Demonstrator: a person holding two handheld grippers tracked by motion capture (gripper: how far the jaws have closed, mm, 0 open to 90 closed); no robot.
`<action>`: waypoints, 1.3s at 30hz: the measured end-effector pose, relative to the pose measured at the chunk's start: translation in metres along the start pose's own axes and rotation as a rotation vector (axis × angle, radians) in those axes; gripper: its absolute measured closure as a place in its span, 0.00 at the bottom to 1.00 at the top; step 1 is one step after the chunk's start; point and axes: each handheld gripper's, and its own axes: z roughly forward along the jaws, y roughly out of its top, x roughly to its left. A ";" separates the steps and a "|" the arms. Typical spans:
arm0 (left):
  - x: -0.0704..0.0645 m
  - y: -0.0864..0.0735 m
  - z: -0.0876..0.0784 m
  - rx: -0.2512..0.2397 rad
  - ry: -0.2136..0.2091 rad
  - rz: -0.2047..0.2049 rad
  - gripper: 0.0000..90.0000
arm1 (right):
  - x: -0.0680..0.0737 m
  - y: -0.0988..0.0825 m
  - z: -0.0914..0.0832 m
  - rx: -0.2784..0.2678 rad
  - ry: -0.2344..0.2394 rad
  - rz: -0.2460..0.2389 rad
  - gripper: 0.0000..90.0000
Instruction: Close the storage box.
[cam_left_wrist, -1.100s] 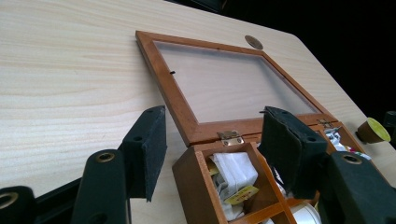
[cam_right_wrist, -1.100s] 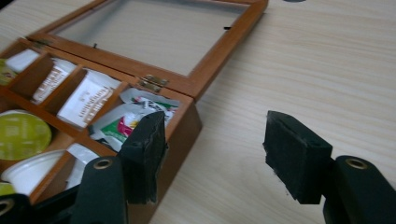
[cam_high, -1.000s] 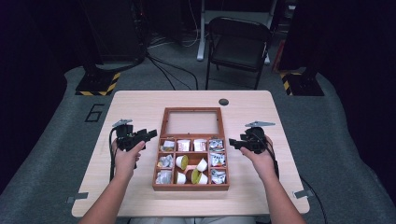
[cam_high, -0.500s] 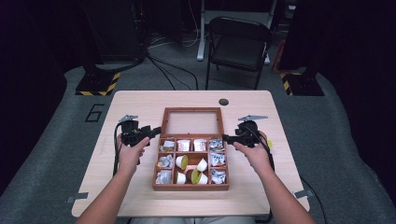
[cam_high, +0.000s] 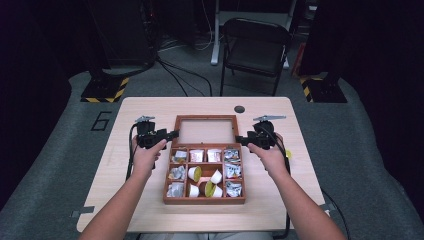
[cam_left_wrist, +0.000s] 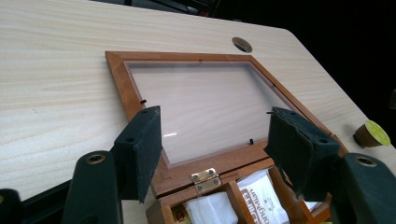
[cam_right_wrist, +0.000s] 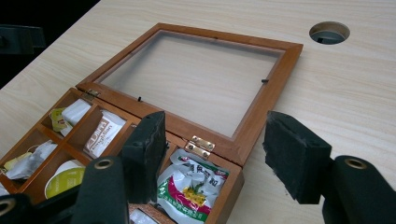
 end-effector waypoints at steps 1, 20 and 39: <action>0.000 0.000 0.000 -0.010 0.000 0.001 0.38 | 0.001 0.001 0.000 0.000 0.000 -0.001 0.42; -0.001 0.009 -0.003 0.003 -0.003 -0.002 0.40 | 0.013 0.019 0.001 -0.018 0.003 -0.040 0.35; 0.001 0.013 0.039 0.059 0.022 -0.016 0.41 | -0.004 0.023 0.041 -0.016 -0.013 0.044 0.38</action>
